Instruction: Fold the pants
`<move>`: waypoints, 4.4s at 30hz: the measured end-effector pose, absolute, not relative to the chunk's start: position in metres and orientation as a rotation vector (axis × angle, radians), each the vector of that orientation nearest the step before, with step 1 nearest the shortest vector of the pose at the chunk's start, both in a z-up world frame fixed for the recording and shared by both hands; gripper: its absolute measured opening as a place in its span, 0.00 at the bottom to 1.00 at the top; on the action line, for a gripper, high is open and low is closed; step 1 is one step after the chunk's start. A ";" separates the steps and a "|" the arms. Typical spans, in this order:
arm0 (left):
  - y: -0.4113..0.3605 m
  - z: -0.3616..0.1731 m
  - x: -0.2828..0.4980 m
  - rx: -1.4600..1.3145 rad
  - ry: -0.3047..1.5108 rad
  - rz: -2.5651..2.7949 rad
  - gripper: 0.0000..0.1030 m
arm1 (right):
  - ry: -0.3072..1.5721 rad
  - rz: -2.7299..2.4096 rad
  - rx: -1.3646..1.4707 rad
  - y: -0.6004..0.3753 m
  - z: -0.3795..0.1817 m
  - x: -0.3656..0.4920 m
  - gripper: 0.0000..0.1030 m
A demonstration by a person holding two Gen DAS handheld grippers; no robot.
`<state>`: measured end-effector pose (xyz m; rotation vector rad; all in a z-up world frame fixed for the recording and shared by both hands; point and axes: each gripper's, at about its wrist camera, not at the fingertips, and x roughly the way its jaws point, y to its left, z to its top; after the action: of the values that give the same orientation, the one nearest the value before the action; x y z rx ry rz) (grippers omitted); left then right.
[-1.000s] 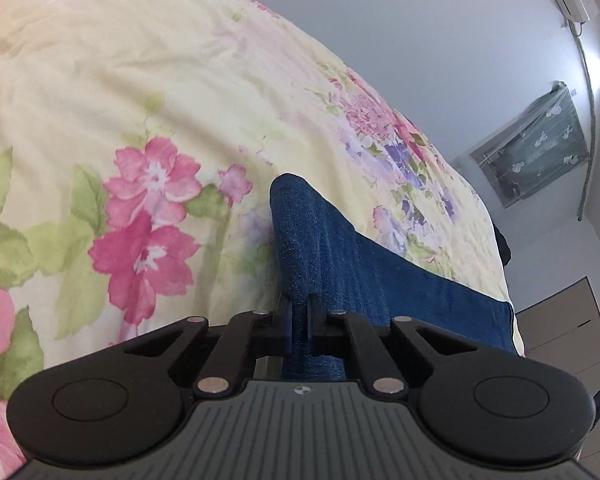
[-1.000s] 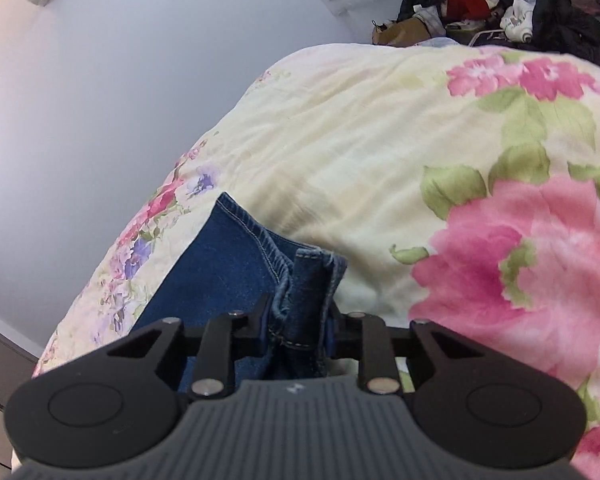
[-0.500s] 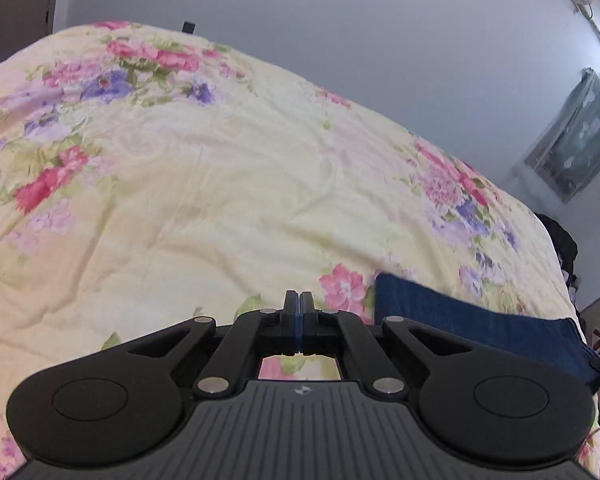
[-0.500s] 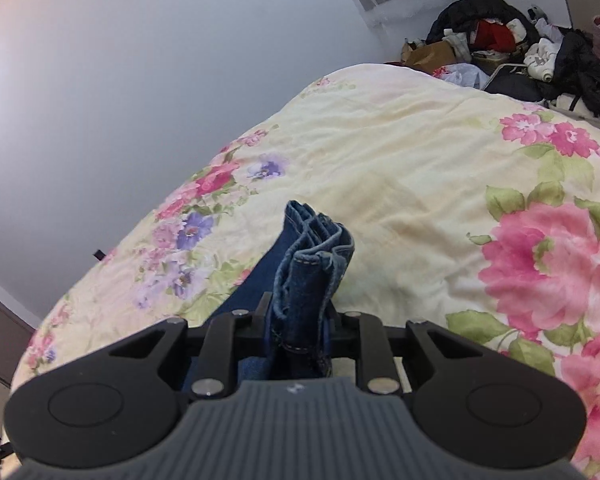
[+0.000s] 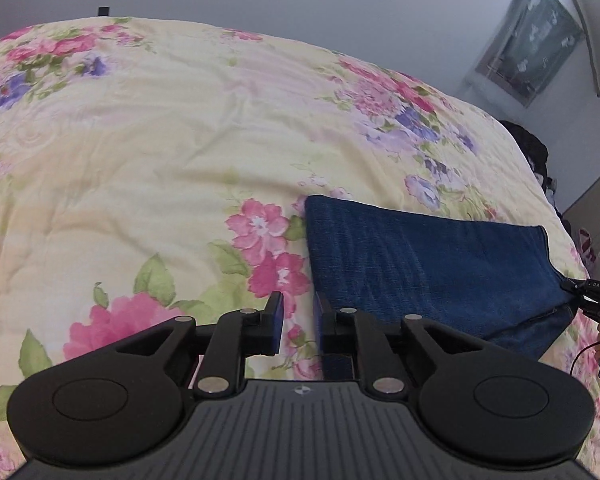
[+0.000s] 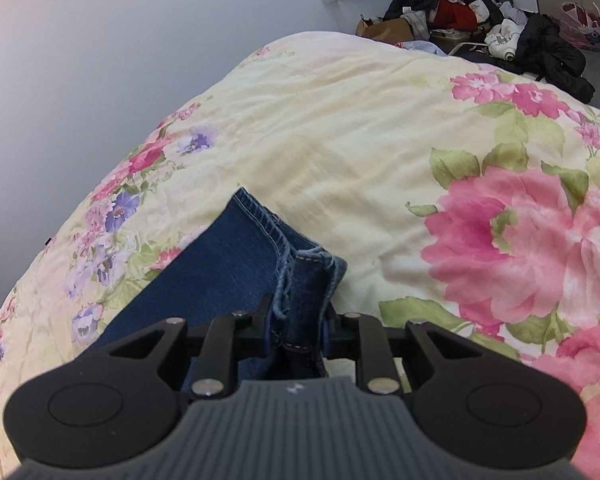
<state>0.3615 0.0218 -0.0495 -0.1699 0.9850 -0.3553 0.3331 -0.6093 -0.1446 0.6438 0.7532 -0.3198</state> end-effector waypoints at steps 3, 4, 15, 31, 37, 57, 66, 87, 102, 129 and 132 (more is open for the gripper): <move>-0.012 -0.054 0.369 -0.122 1.007 -0.402 0.19 | 0.743 -0.299 0.695 -0.620 -0.163 0.327 0.16; -0.025 -0.056 0.371 -0.100 1.014 -0.418 0.19 | 0.741 -0.289 0.701 -0.622 -0.168 0.325 0.16; -0.166 -0.110 0.403 -0.005 1.037 -0.567 0.21 | 0.729 -0.190 0.766 -0.639 -0.187 0.320 0.17; -0.274 -0.164 0.472 0.065 0.995 -0.465 0.18 | 0.726 -0.121 0.808 -0.649 -0.202 0.319 0.18; -0.274 -0.146 0.440 0.088 0.961 -0.482 0.18 | 0.739 -0.133 0.826 -0.650 -0.205 0.319 0.18; -0.266 -0.136 0.328 0.109 1.043 -0.638 0.12 | 0.721 -0.202 0.811 -0.632 -0.159 0.320 0.17; -0.165 -0.082 0.332 0.128 0.948 -0.505 0.12 | 0.608 -0.137 0.623 -0.569 -0.066 0.322 0.17; 0.032 -0.040 0.335 0.042 0.973 -0.305 0.18 | 0.816 0.199 0.452 -0.245 -0.075 0.396 0.16; 0.051 -0.038 0.331 -0.032 1.004 -0.303 0.30 | 1.062 0.270 0.385 -0.202 -0.148 0.395 0.30; 0.013 -0.072 0.385 -0.471 0.947 -0.435 0.49 | 0.911 0.160 0.302 -0.355 -0.094 0.401 0.25; -0.001 -0.095 0.404 -0.502 0.971 -0.433 0.49 | 0.909 0.164 0.302 -0.368 -0.107 0.405 0.25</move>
<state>0.4043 -0.0008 -0.0947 -0.5020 0.9709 -0.4325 0.4051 -0.3681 -0.1072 0.3020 0.9086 0.1639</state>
